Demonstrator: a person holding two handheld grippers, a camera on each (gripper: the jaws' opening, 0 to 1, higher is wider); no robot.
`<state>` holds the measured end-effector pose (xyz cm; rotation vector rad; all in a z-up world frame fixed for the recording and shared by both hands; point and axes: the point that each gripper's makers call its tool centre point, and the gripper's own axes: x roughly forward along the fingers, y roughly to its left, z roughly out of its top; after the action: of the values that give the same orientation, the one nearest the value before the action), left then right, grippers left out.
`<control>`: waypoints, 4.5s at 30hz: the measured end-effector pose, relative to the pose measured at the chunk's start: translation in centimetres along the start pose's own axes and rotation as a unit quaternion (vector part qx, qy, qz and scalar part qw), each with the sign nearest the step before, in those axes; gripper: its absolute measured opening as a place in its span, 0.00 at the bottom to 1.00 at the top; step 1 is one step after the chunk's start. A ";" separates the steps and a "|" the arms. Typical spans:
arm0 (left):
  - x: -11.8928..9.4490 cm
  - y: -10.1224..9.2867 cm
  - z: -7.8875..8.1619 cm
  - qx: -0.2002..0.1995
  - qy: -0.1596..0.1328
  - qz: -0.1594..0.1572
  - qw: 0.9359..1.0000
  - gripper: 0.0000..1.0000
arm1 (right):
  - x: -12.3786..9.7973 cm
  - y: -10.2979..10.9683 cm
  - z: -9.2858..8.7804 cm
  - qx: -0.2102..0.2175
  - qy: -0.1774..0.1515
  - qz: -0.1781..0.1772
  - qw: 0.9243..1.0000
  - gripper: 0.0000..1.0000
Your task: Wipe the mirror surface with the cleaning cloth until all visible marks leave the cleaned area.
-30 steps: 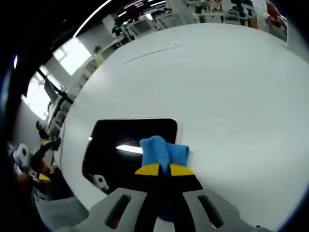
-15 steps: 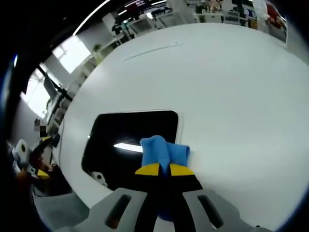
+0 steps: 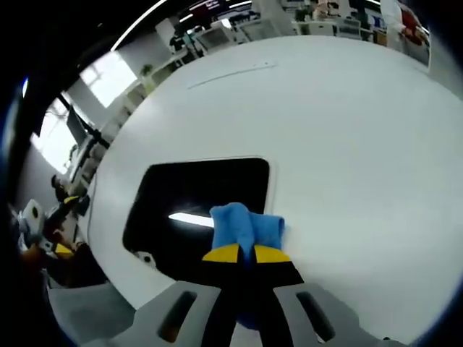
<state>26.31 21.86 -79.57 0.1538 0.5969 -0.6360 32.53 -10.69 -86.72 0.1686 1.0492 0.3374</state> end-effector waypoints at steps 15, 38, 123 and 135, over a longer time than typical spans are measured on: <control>0.2 0.5 0.8 -0.003 -0.011 0.005 1.000 0.99 | -0.5 0.5 -1.2 0.006 0.017 -0.006 1.000 0.00; -0.3 0.4 0.8 -0.007 -0.018 0.018 1.000 0.99 | -0.8 0.8 -1.8 0.008 0.014 -0.006 1.000 0.00; -1.5 0.0 -0.5 -0.023 -0.014 0.039 0.999 0.99 | 5.8 17.6 -0.8 -0.109 0.046 0.116 0.986 0.01; -1.3 0.0 -0.7 -0.021 -0.011 0.031 0.999 0.99 | 6.3 19.2 -0.7 -0.126 0.058 0.122 0.983 0.01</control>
<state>25.12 22.72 -79.36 0.1250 0.5821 -0.5647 31.06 9.44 -86.57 0.0508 1.0933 0.7051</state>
